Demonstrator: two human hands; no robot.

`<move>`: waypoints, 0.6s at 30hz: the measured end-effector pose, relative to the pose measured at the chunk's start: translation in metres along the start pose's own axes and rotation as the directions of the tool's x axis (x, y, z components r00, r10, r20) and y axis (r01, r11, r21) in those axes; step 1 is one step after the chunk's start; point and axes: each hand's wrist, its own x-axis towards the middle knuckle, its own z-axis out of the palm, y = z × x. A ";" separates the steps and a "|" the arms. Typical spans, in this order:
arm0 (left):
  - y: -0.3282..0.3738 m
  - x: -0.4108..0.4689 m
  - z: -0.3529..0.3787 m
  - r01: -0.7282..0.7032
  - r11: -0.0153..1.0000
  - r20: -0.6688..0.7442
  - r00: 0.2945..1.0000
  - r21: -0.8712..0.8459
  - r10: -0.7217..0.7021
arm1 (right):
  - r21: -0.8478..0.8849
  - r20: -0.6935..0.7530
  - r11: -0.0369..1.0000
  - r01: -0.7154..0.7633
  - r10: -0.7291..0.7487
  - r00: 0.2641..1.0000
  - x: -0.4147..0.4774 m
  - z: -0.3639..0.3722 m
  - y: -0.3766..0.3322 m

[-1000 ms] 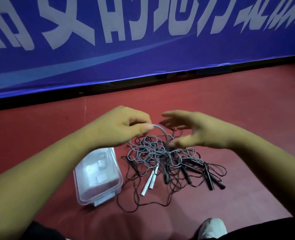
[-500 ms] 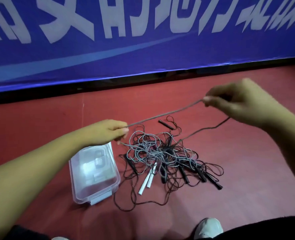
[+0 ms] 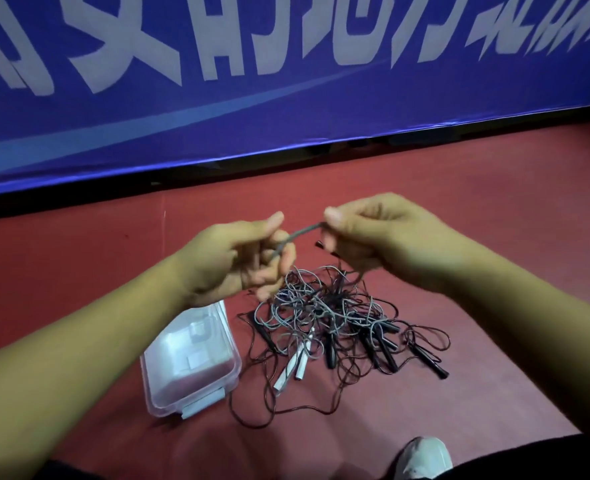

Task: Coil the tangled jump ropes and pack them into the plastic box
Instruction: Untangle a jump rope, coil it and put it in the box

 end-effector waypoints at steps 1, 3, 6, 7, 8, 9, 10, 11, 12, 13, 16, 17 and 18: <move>-0.004 0.001 -0.003 0.054 0.997 0.067 0.996 -0.047 -0.051 | 0.032 -0.025 0.999 0.025 -0.025 0.999 -0.001 -0.007 -0.003; -0.018 0.009 -0.008 0.130 0.991 0.147 0.981 -0.003 -0.128 | 0.134 -0.113 0.987 0.084 -0.069 0.991 -0.003 -0.020 -0.011; -0.046 0.016 -0.017 0.222 0.971 0.035 0.974 0.088 -0.226 | 0.364 -0.320 0.911 0.195 -0.075 0.945 -0.008 -0.045 -0.019; -0.054 0.016 -0.021 0.261 0.960 -0.035 0.965 0.105 -0.259 | 0.374 -0.381 0.908 0.191 -0.037 0.924 -0.011 -0.054 -0.017; -0.059 0.015 -0.023 0.280 0.949 -0.081 0.959 0.147 -0.270 | 0.295 -0.445 0.944 0.150 -0.003 0.895 -0.013 -0.062 -0.012; -0.061 0.016 -0.026 0.267 0.948 -0.119 0.961 0.176 -0.249 | 0.126 -0.497 0.991 0.053 0.017 0.868 -0.016 -0.069 -0.004; -0.058 0.018 -0.027 0.210 0.961 -0.157 0.971 0.178 -0.183 | -0.079 -0.510 0.992 -0.102 0.048 0.859 -0.019 -0.076 0.006; -0.048 0.022 -0.025 0.137 0.984 -0.196 0.974 0.113 -0.113 | -0.254 -0.488 0.928 -0.274 0.122 0.864 -0.023 -0.082 0.015; -0.033 0.023 -0.022 0.060 0.997 -0.219 0.973 -0.044 -0.068 | -0.373 -0.435 0.829 -0.417 0.241 0.868 -0.026 -0.086 0.024; -0.015 0.023 -0.016 -0.016 0.977 -0.210 0.977 -0.213 -0.030 | -0.464 -0.370 0.728 -0.504 0.358 0.857 -0.030 -0.086 0.031; 0.025 0.019 0.002 -0.049 0.920 -0.068 0.997 -0.388 0.025 | -0.515 -0.223 0.725 -0.457 0.401 0.888 -0.031 -0.073 0.031; 0.027 0.017 0.009 -0.005 0.929 -0.033 0.999 -0.369 -0.008 | -0.395 -0.200 0.837 -0.379 0.325 0.925 -0.026 -0.065 0.025; 0.026 0.015 0.015 0.048 0.935 -0.007 0.999 -0.351 -0.053 | -0.201 -0.169 0.933 -0.298 0.266 0.949 -0.020 -0.055 0.018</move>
